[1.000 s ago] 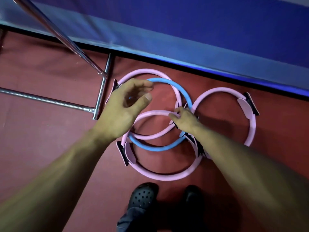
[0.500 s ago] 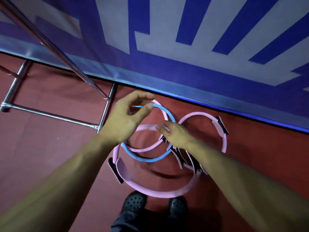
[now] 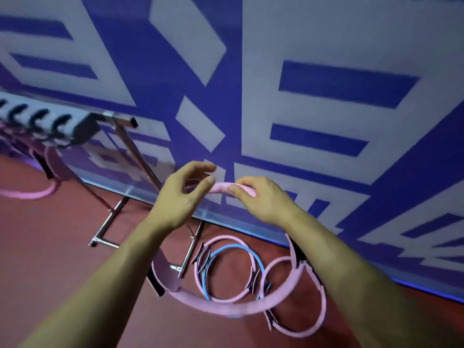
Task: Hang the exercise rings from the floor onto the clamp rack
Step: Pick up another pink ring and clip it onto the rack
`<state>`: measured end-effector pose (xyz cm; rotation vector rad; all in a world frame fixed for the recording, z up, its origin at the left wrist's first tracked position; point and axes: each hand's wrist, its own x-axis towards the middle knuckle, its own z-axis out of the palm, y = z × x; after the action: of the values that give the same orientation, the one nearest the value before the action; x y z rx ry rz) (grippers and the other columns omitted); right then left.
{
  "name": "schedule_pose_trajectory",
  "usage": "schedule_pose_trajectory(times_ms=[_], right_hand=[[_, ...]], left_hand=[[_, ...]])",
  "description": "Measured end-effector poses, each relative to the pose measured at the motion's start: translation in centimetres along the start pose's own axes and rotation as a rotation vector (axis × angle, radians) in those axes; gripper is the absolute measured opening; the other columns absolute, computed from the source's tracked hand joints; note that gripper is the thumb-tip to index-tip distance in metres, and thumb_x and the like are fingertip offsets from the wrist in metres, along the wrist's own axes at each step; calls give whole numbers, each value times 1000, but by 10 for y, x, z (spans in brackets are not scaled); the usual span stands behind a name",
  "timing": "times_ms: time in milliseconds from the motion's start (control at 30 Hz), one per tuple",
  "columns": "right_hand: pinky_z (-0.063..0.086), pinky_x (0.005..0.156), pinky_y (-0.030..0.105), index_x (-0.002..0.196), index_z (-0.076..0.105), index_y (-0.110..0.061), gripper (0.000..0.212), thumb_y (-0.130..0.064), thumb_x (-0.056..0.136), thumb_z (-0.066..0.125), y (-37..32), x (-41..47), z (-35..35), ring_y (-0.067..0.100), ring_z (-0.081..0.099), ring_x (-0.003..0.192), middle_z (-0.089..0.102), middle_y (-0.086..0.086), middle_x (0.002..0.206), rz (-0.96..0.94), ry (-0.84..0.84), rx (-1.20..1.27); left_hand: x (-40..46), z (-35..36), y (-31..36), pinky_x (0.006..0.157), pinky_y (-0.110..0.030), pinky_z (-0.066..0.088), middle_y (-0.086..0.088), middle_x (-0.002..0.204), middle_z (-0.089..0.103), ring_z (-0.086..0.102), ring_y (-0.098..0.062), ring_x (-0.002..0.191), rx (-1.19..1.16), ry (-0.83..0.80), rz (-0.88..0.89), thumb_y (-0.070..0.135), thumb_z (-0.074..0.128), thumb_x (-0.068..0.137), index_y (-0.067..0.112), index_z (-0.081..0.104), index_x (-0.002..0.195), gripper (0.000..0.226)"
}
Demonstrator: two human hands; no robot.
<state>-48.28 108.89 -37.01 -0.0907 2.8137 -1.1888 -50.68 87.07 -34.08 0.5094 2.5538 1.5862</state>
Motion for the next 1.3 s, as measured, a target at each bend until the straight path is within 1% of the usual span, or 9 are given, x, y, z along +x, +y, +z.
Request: schedule_pose_trajectory(times_ms=[133,233,333,467,767,867,1033,1167,1300], right_hand=[[49,65,37,97,67,-33,31,-56,100,47,-108,-25,-84,18,60,73,64,-6,77,-94,76,35],[46,61,35,95,67,-36,24,-51,102,49,-180,-42,-129,17,57,69,63,-4,76,-182,118,50],[44,60,35,101,69,-32,28,-50,102,48,-243,-55,-150,18,57,68,63,-3,76,-277,144,51],[43,59,35,103,69,-29,31,-52,102,48,-319,-70,-146,16,54,66,59,-5,73,-381,179,7],[53,71,44,105,67,-30,30,-55,99,51,-456,-104,-58,21,61,78,66,-2,85,-464,149,-9],[51,70,40,106,65,-31,26,-52,101,51,-497,-109,-17,21,62,80,68,0,91,-469,116,0],[43,66,27,111,65,-30,24,-48,101,53,-556,-106,39,6,58,78,63,-12,90,-483,109,-28],[53,88,31,122,64,-33,28,-48,99,57,-593,-91,69,6,64,100,69,-14,112,-513,66,-42],[52,87,27,119,67,-32,23,-41,99,61,-623,-74,93,3,63,99,70,-12,112,-525,31,-79]], left_hand=[[-19,-79,100,95,-30,56,20,112,74,70,0,105,169,98,42,57,60,89,32,69,117,39],[-41,-137,159,77,-30,53,21,91,73,69,-1,83,320,137,56,65,61,89,34,70,108,37],[-66,-189,203,61,-34,45,14,67,66,59,-8,60,402,235,55,77,54,83,29,67,91,50],[-105,-248,233,57,-35,44,1,62,64,57,-15,54,416,368,91,81,49,77,21,64,84,63],[-213,-377,205,49,-21,31,17,52,55,46,-3,48,322,463,150,56,68,91,24,64,73,37],[-242,-423,182,52,-27,36,15,52,54,47,-5,48,297,474,140,57,69,91,22,67,76,39],[-278,-489,148,55,-33,36,14,55,59,49,-10,50,272,483,136,64,68,88,26,73,84,39],[-289,-523,128,56,-35,43,14,57,62,58,-12,53,259,501,126,64,69,87,31,68,76,34],[-284,-545,106,56,-35,46,12,61,66,61,-13,55,274,493,101,67,68,86,33,68,77,35]])
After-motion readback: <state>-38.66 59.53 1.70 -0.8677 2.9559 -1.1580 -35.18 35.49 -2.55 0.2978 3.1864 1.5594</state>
